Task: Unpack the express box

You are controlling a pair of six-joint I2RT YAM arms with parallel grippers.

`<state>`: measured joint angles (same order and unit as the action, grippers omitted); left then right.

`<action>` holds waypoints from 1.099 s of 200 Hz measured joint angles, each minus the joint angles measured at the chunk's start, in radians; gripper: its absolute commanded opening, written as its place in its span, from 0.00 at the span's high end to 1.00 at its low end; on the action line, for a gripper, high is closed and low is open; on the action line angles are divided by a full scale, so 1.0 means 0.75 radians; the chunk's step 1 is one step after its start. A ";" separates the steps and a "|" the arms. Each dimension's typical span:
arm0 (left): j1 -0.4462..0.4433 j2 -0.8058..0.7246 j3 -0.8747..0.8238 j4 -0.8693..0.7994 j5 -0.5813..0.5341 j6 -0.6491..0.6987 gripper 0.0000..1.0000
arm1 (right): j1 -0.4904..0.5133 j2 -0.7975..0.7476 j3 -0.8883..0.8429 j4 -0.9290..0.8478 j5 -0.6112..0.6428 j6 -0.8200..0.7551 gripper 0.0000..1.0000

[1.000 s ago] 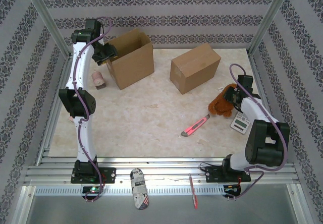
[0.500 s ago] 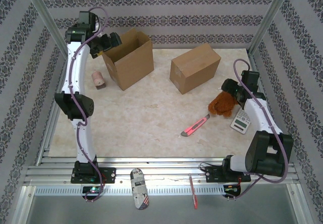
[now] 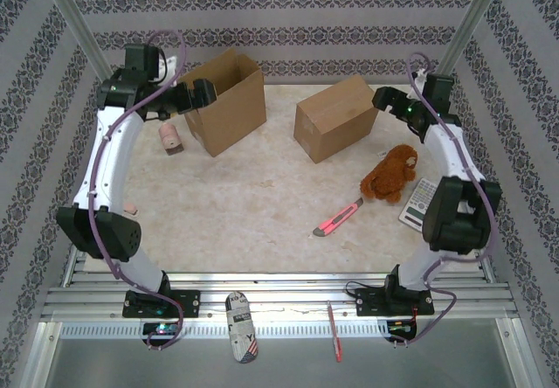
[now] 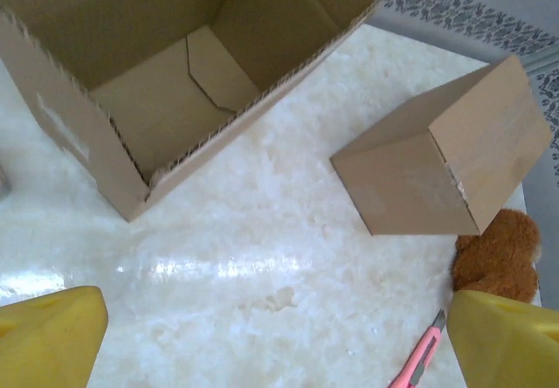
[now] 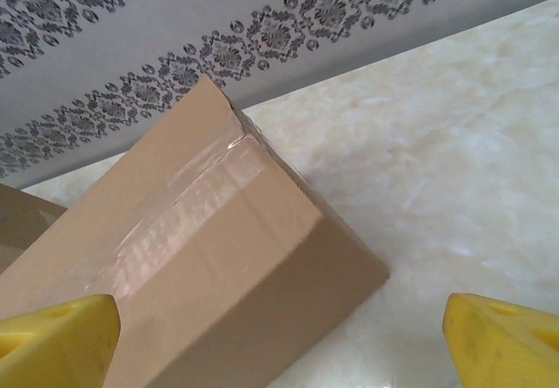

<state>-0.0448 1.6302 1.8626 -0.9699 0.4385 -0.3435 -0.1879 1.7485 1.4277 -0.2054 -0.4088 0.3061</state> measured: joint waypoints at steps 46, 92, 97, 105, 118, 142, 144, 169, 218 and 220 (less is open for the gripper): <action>0.000 -0.159 -0.209 0.076 0.015 0.000 0.00 | 0.001 0.269 0.244 -0.020 -0.110 -0.006 0.10; -0.001 -0.245 -0.297 0.092 0.014 0.001 0.00 | 0.029 0.494 0.508 -0.091 -0.203 -0.022 0.16; -0.001 -0.248 -0.303 0.092 0.014 0.001 0.00 | 0.037 0.514 0.527 -0.096 -0.215 -0.023 0.17; -0.001 -0.249 -0.310 0.092 0.014 0.001 0.00 | 0.047 0.540 0.553 -0.108 -0.232 -0.024 0.18; -0.001 -0.248 -0.314 0.091 0.013 0.001 0.01 | 0.068 0.575 0.590 -0.131 -0.258 -0.029 0.20; -0.001 -0.250 -0.315 0.090 0.013 0.001 0.01 | 0.105 0.597 0.609 -0.161 -0.298 -0.042 0.24; -0.001 -0.250 -0.314 0.091 0.013 0.001 0.01 | 0.108 0.597 0.610 -0.162 -0.303 -0.044 0.24; -0.001 -0.250 -0.314 0.089 0.014 0.001 0.01 | 0.144 0.597 0.610 -0.183 -0.356 -0.086 0.27; -0.003 -0.250 -0.314 0.068 0.024 0.015 0.03 | 0.239 0.597 0.610 -0.256 -0.491 -0.222 0.29; -0.003 -0.250 -0.314 0.066 0.024 0.015 0.03 | 0.243 0.597 0.610 -0.260 -0.497 -0.228 0.29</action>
<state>-0.0471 1.4429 1.6268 -0.9207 0.4568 -0.3321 -0.0059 2.1963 1.8851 -0.4007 -0.7818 0.1352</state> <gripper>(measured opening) 0.975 0.714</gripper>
